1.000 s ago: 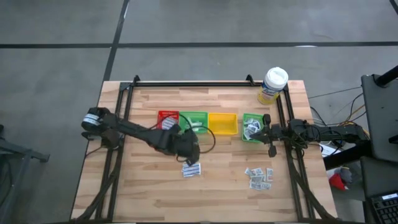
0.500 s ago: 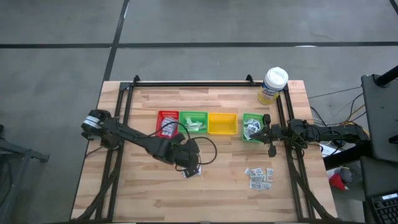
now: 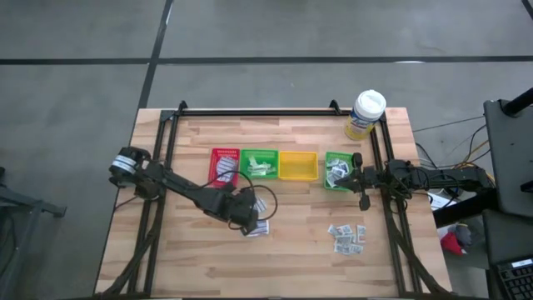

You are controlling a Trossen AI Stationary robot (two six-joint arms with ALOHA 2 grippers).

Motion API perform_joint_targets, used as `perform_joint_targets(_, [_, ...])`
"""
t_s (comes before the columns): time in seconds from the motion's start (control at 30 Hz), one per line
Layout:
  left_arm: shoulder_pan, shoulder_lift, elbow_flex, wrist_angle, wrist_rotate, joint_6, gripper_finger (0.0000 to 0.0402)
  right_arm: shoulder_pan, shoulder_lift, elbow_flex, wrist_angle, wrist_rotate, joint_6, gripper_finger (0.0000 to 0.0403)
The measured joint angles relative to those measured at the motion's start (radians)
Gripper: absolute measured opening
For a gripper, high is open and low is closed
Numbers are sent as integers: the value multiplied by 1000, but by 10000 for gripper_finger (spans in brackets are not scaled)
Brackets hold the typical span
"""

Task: Pick & Place First Aid Supplies
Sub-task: Put the blue bandage into the red bin

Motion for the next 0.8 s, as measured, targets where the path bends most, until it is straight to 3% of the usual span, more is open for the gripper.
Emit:
perform_joint_targets(0.37, [44,-1,-21,88,8,83,113,0,0,0,0,0,1,8])
perform_joint_targets(0.8, [151,-1,-12,96,125,164,149,0,0,0,0,0,-1,8])
